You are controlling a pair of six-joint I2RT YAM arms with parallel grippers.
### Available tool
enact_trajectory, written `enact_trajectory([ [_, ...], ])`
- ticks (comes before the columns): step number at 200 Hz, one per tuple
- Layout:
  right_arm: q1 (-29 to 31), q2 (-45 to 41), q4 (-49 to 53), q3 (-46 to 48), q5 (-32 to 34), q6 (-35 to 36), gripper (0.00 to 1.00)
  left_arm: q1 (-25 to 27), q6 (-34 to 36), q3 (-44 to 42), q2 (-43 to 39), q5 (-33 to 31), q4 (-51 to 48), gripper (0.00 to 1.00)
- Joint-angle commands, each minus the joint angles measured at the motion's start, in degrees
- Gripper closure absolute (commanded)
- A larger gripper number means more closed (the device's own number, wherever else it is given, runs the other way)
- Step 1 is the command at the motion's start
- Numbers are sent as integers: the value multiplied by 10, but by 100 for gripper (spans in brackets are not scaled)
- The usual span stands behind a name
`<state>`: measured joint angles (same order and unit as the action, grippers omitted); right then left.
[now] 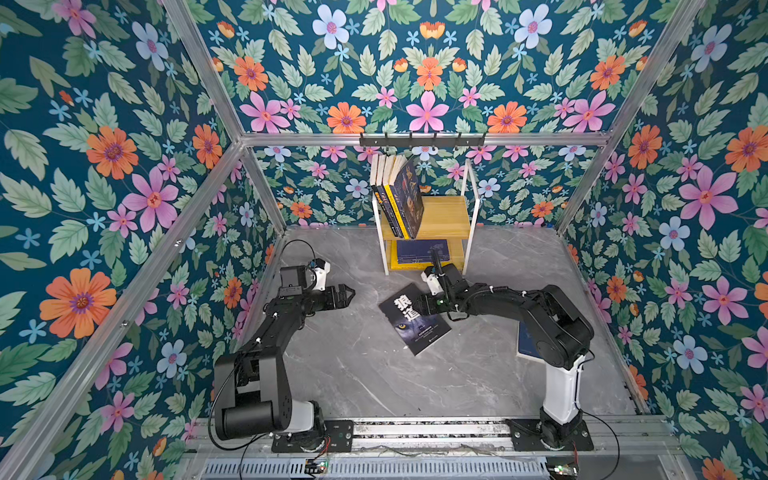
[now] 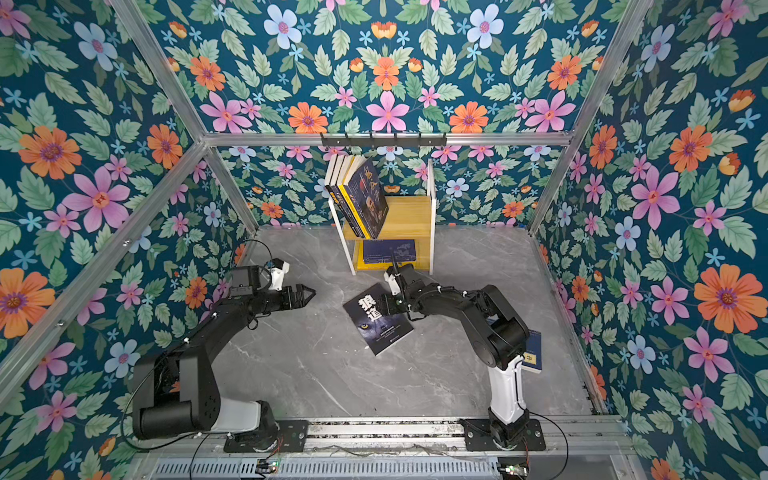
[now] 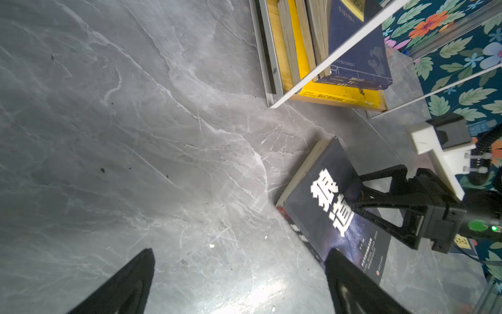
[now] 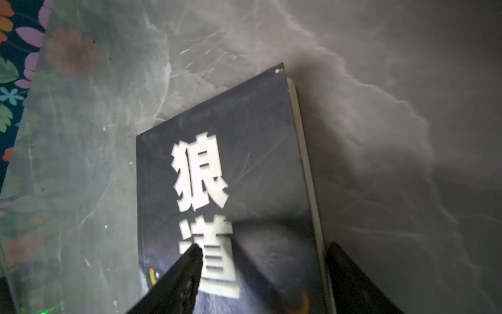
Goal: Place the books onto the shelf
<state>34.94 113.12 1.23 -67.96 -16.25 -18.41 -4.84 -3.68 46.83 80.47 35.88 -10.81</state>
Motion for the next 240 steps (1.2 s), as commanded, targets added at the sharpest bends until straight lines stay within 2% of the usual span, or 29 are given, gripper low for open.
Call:
enact_trajectory([
  [1,15,15,57,-22,-27,-2,26,4,27,15,7,-9,-23,0],
  [29,16,-19,54,-2,-3,-22,24,27,55,39,24,-19,-43,0],
  [60,16,-104,86,62,41,-56,23,59,56,86,69,-3,-76,0],
  [90,20,-206,109,149,52,-133,23,102,38,98,108,20,-79,0],
  [132,83,-310,103,252,74,-206,25,132,31,116,158,26,-83,0],
  [171,129,-280,59,279,72,-246,25,139,3,130,202,27,-78,0],
  [190,137,-239,47,258,65,-253,25,149,1,136,217,54,-81,7],
  [240,141,-171,51,202,78,-251,25,155,1,159,251,43,-101,9],
])
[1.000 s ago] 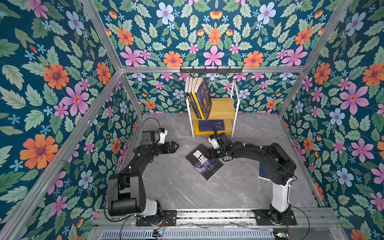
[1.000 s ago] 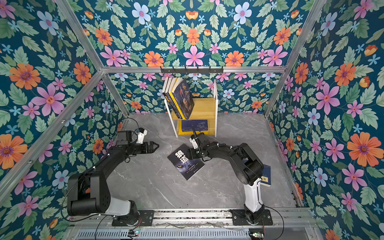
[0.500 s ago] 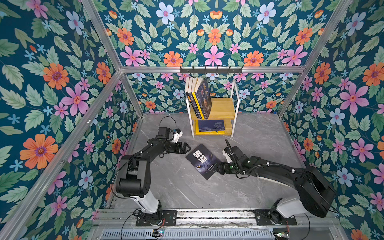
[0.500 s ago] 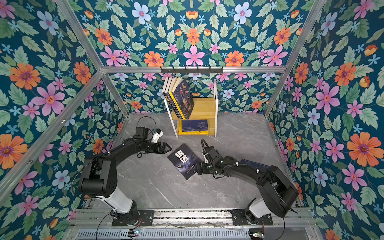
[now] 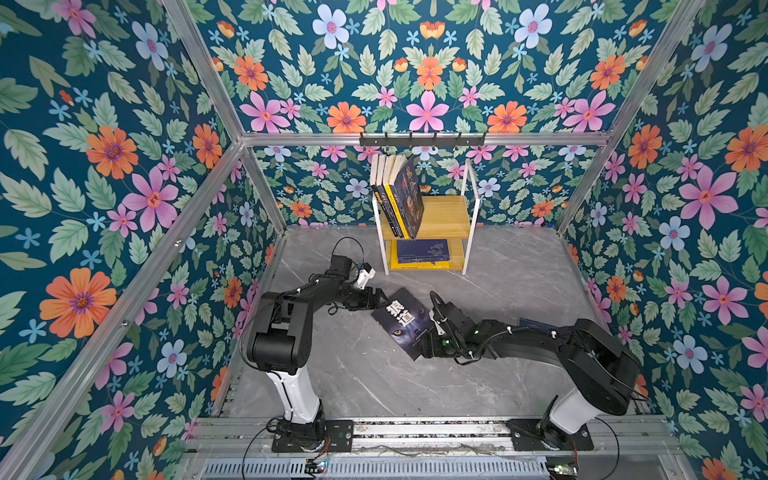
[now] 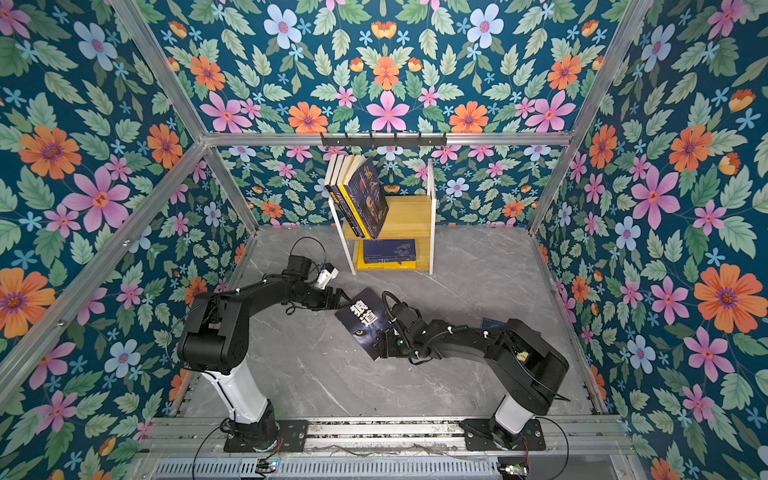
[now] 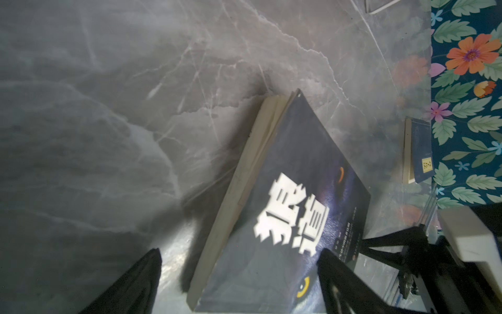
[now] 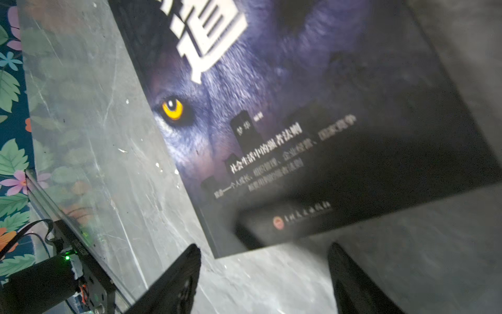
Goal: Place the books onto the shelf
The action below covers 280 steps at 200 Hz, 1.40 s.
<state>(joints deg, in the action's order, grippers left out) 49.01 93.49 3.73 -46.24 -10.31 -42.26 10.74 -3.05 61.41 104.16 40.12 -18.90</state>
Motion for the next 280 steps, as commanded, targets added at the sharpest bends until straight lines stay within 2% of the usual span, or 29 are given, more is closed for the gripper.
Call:
enact_trajectory([
  [1,0,28,26,-17,19,-11,25,-1,-6,15,15,1,-20,9],
  [51,-39,61,27,-45,14,-1,25,1,-22,13,24,17,-27,16],
  [70,-59,75,27,-62,3,21,25,1,-31,3,27,28,-14,21],
  [117,-84,108,49,-111,-15,58,25,3,-53,-4,18,35,-8,26],
  [175,-87,136,61,-134,-29,71,25,5,-86,-24,-19,71,9,46],
  [210,-87,138,54,-130,-32,72,25,9,-92,-27,-44,74,7,51],
  [280,-87,127,57,-121,-25,75,25,14,-115,-36,-60,80,17,84],
])
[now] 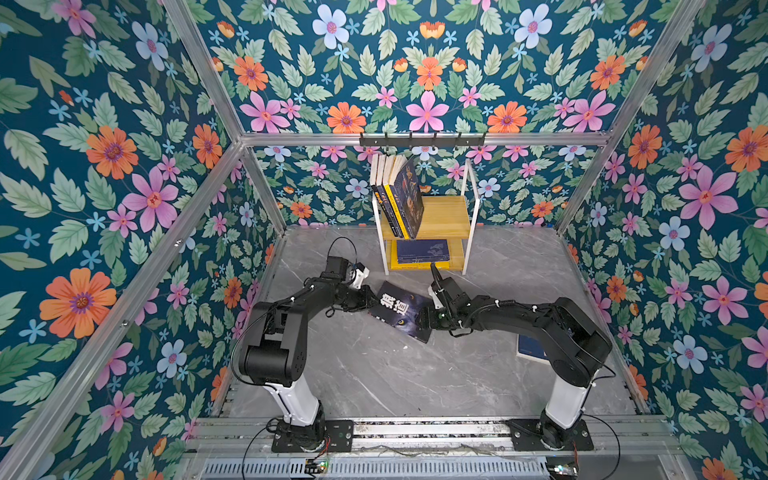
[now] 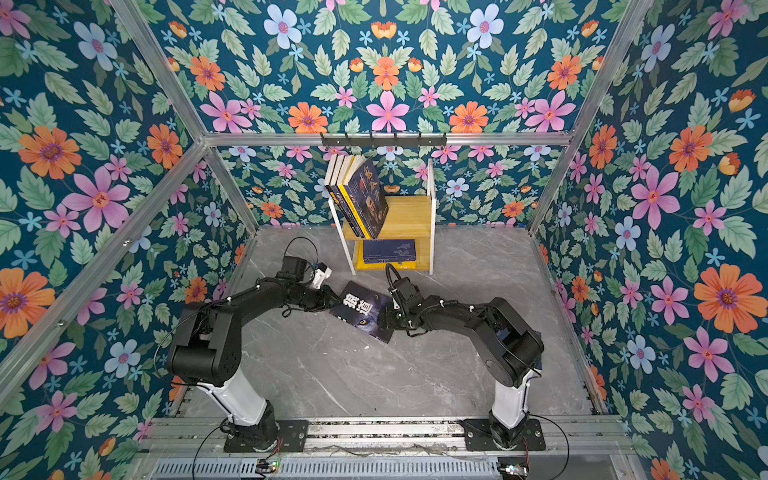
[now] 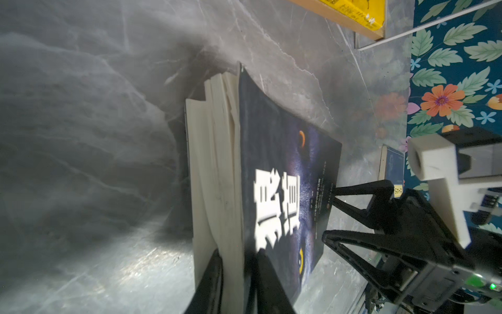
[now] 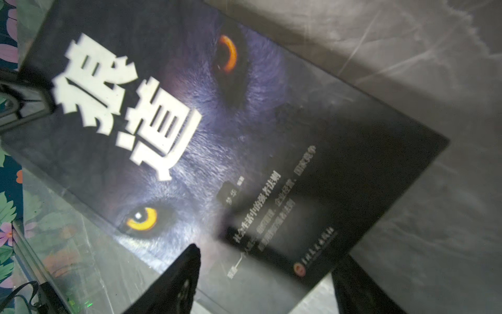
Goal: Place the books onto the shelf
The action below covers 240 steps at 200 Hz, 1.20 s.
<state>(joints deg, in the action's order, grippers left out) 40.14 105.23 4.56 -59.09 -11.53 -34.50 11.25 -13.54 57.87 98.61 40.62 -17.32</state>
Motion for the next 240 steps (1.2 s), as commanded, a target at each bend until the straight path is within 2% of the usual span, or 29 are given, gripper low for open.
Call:
enact_trajectory([
  [1,2,10,47,9,-12,-3,25,9,-10,-2,-5,75,2,84],
  [21,2,3,32,22,-12,-7,25,9,-11,-6,-8,74,7,100],
  [98,2,-55,73,66,31,13,22,8,-6,-14,-26,70,10,100],
  [128,2,-97,68,135,57,-4,21,8,-12,-12,-20,71,12,100],
  [164,11,-188,99,182,88,-13,21,8,-12,-8,-19,75,12,100],
  [203,70,-240,200,132,175,18,21,10,-19,-7,-18,79,15,100],
  [240,129,-227,247,59,260,58,21,10,-22,-5,-17,82,11,100],
])
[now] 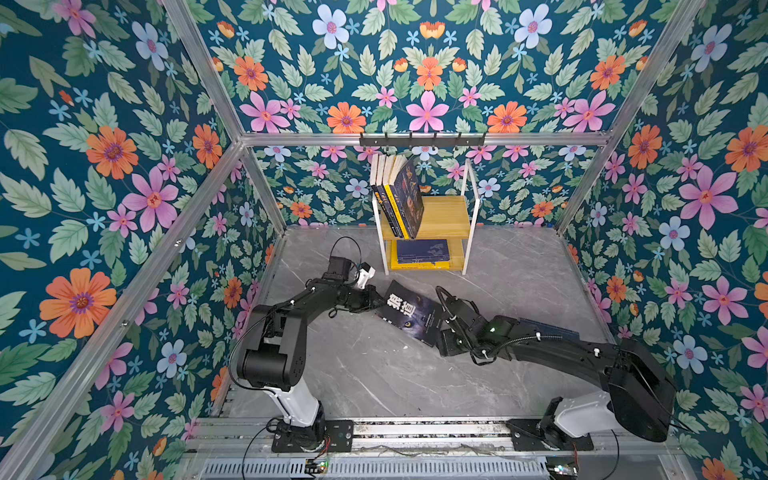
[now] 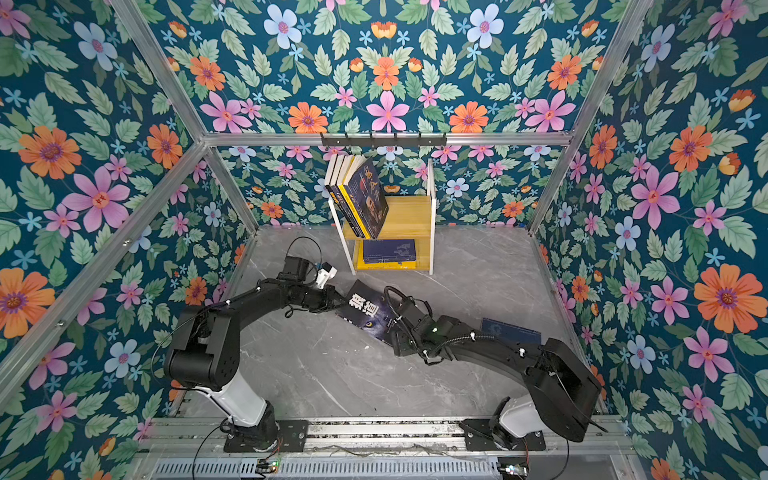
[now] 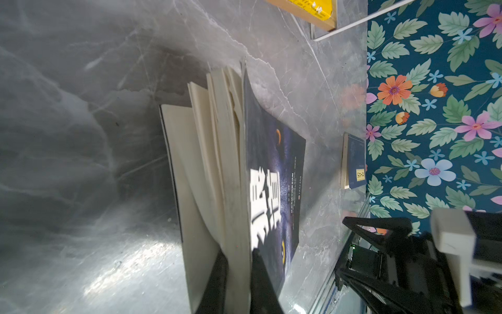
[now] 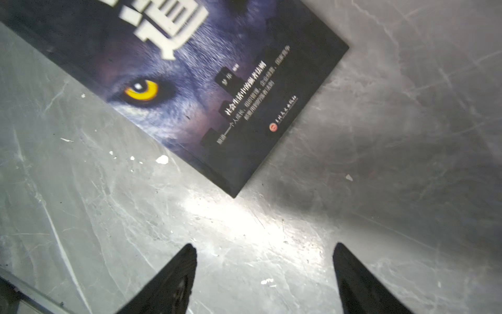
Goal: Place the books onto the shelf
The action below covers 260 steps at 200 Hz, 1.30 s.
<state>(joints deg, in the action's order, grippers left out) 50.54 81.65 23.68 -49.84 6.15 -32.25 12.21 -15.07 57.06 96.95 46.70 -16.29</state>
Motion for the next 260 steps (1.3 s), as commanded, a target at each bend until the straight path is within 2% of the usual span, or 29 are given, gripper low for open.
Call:
enact_trajectory([
  [1,26,10,56,-35,84,38,21,0,-7,3,0,21,0,100],
  [42,101,84,22,-100,185,153,21,3,-9,14,5,23,-7,100],
  [71,132,174,-11,-148,220,241,21,3,-6,7,1,22,-5,100],
  [94,135,230,-5,-194,242,262,20,2,-5,6,-4,24,-8,100],
  [143,134,291,-52,-213,298,298,20,2,-17,12,3,32,-7,100],
  [168,133,312,-72,-215,312,308,24,3,-18,9,5,34,-4,100],
  [187,130,320,-75,-214,317,308,36,3,-20,6,-3,32,-7,100],
  [209,129,322,-91,-204,329,316,75,2,-23,-4,-11,31,0,100],
  [219,127,325,-89,-205,342,317,85,3,-25,-8,-15,27,1,100],
  [229,126,325,-79,-207,348,318,90,2,-24,-11,-22,23,0,100],
  [239,125,321,-72,-204,353,321,100,0,-23,-13,-32,15,-1,80],
  [246,126,314,-74,-198,354,325,100,-2,-21,-16,-40,8,-2,66],
  [260,125,298,-78,-180,353,332,100,-10,-13,-22,-60,-4,2,50],
])
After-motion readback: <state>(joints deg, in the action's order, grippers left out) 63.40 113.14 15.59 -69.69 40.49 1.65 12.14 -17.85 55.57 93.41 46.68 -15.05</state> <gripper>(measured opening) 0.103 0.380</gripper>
